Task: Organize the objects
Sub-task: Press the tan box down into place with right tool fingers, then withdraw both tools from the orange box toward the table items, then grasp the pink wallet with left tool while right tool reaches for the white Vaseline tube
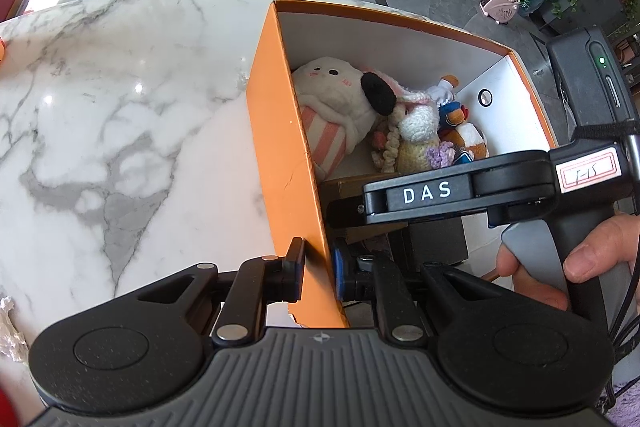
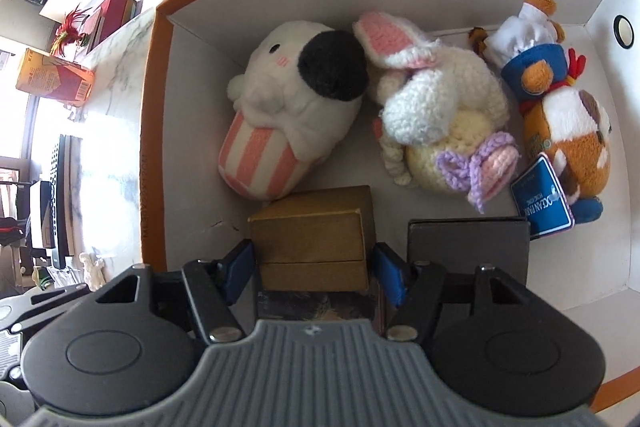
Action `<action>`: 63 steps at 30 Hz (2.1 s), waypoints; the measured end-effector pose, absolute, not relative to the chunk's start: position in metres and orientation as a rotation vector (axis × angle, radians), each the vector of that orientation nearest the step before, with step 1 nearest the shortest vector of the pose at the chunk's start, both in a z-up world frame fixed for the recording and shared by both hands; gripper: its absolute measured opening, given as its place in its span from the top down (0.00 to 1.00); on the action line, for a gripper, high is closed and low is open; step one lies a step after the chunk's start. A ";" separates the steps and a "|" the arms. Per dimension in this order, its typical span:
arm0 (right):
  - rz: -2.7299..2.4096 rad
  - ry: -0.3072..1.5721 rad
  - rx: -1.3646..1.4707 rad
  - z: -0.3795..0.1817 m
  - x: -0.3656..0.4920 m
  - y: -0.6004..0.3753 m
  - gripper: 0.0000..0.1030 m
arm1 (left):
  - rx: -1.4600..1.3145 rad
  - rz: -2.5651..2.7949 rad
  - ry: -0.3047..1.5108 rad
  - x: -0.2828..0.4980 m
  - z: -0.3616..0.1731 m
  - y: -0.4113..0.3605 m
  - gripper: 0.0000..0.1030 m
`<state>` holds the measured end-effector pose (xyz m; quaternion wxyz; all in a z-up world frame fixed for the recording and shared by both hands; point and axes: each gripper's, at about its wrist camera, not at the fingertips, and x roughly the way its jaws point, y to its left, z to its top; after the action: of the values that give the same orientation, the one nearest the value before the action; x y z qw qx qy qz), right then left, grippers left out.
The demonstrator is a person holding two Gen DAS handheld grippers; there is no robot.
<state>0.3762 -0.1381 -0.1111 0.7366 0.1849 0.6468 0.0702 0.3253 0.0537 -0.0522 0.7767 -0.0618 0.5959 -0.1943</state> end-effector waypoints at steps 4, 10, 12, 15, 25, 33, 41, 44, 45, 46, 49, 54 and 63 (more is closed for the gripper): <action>0.192 1.385 0.378 -0.103 0.375 -0.141 0.33 | -0.133 -0.423 1.291 0.326 -0.053 0.054 0.83; 0.238 1.261 0.204 -0.080 0.365 -0.128 0.41 | -0.133 -0.423 1.291 0.326 -0.053 0.054 0.83; 0.226 1.234 0.126 -0.078 0.364 -0.120 0.52 | -0.132 -0.423 1.291 0.326 -0.053 0.054 0.83; 0.217 1.219 0.110 -0.083 0.364 -0.122 0.57 | -0.134 -0.423 1.291 0.326 -0.053 0.054 0.83; 0.253 1.211 0.185 -0.072 0.363 -0.144 0.57 | -0.157 -0.401 1.276 0.325 -0.054 0.056 0.83; 0.315 1.063 0.092 -0.022 0.316 -0.169 0.51 | -0.045 -0.298 1.130 0.307 -0.022 0.041 0.73; 0.352 0.909 0.042 -0.001 0.254 -0.190 0.41 | 0.036 -0.291 0.998 0.263 0.014 0.019 0.55; 0.347 0.877 0.035 -0.002 0.233 -0.199 0.41 | 0.026 -0.314 0.989 0.244 0.017 0.011 0.51; 0.339 0.868 0.032 -0.004 0.227 -0.202 0.41 | 0.014 -0.328 0.988 0.239 0.017 0.009 0.49; 0.331 0.860 0.026 -0.006 0.221 -0.204 0.41 | -0.003 -0.350 0.991 0.232 0.015 0.007 0.47; 0.307 0.860 0.024 -0.018 0.207 -0.213 0.42 | -0.039 -0.388 0.990 0.215 0.006 0.003 0.42; 0.265 0.897 0.032 -0.050 0.189 -0.226 0.47 | -0.090 -0.414 1.011 0.193 -0.023 -0.004 0.38; 0.236 0.993 0.056 -0.120 0.168 -0.230 0.47 | -0.120 -0.405 1.075 0.184 -0.087 -0.026 0.32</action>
<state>0.1683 -0.2297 -0.1204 0.8722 0.0268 0.4752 0.1130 0.1845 -0.0260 -0.0869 0.8379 -0.0566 0.5080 -0.1915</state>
